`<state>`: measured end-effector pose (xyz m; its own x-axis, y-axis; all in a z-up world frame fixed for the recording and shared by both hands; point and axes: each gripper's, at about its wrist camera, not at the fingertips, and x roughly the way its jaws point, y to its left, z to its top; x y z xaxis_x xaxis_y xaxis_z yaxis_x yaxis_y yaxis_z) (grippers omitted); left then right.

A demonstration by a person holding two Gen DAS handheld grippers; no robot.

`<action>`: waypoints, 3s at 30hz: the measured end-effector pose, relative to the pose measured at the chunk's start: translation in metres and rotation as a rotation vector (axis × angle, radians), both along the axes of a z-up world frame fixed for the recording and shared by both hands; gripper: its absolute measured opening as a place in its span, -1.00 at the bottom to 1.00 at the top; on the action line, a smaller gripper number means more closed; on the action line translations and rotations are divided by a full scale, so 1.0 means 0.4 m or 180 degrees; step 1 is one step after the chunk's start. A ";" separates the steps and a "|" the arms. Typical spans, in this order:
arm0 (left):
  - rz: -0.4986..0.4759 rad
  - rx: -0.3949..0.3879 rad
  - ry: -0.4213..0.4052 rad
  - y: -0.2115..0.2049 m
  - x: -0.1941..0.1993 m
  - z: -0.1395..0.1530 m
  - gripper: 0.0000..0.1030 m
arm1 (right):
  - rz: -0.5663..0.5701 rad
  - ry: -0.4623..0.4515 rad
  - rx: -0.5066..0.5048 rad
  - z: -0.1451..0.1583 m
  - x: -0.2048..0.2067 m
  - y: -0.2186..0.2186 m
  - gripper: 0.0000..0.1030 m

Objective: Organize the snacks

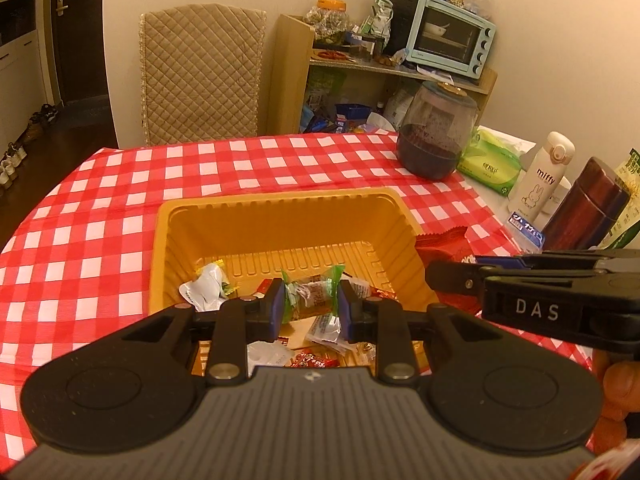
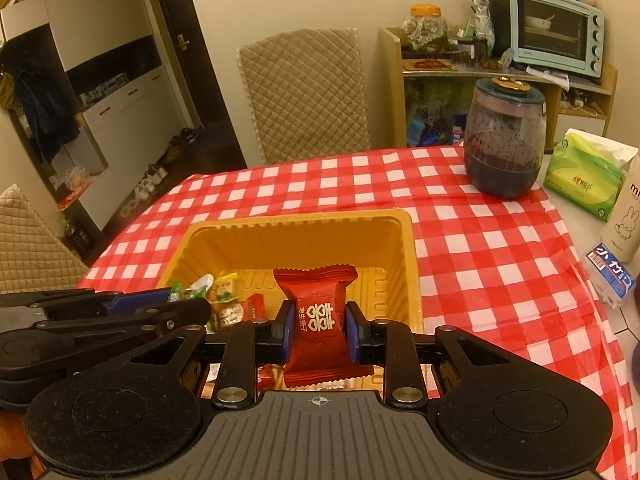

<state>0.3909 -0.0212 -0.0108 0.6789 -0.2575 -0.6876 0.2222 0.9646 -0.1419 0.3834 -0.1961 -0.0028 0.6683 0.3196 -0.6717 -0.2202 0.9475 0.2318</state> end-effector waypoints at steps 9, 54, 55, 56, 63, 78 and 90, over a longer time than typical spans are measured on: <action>-0.0001 0.0006 0.0028 -0.004 0.022 -0.023 -0.52 | -0.0022 0.0037 -0.0018 -0.020 0.017 -0.005 -0.48; 0.0519 0.0066 -0.0101 0.104 -0.213 0.022 0.99 | -0.0274 0.0027 0.0354 0.015 -0.133 -0.072 0.36; 0.0526 0.0060 -0.0100 0.103 -0.225 0.028 0.99 | -0.0286 0.0034 0.0342 0.019 -0.148 -0.073 0.36; 0.0538 0.0054 -0.0103 0.104 -0.238 0.035 0.99 | -0.0288 0.0039 0.0330 0.023 -0.164 -0.074 0.36; 0.0590 0.0061 -0.0201 0.095 -0.348 0.075 0.99 | -0.0280 0.0021 0.0238 0.053 -0.283 -0.072 0.37; 0.0710 0.0093 -0.0073 0.076 -0.621 0.114 0.99 | -0.0319 0.0200 0.0320 0.067 -0.557 -0.089 0.36; 0.0906 0.0210 -0.0091 0.090 -0.810 0.135 0.99 | -0.0239 0.0080 0.0138 0.093 -0.758 -0.077 0.36</action>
<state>0.0669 0.0147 0.0431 0.7367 -0.0092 -0.6761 -0.0556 0.9957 -0.0742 0.0802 -0.2271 0.0345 0.6747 0.2985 -0.6751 -0.1426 0.9501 0.2775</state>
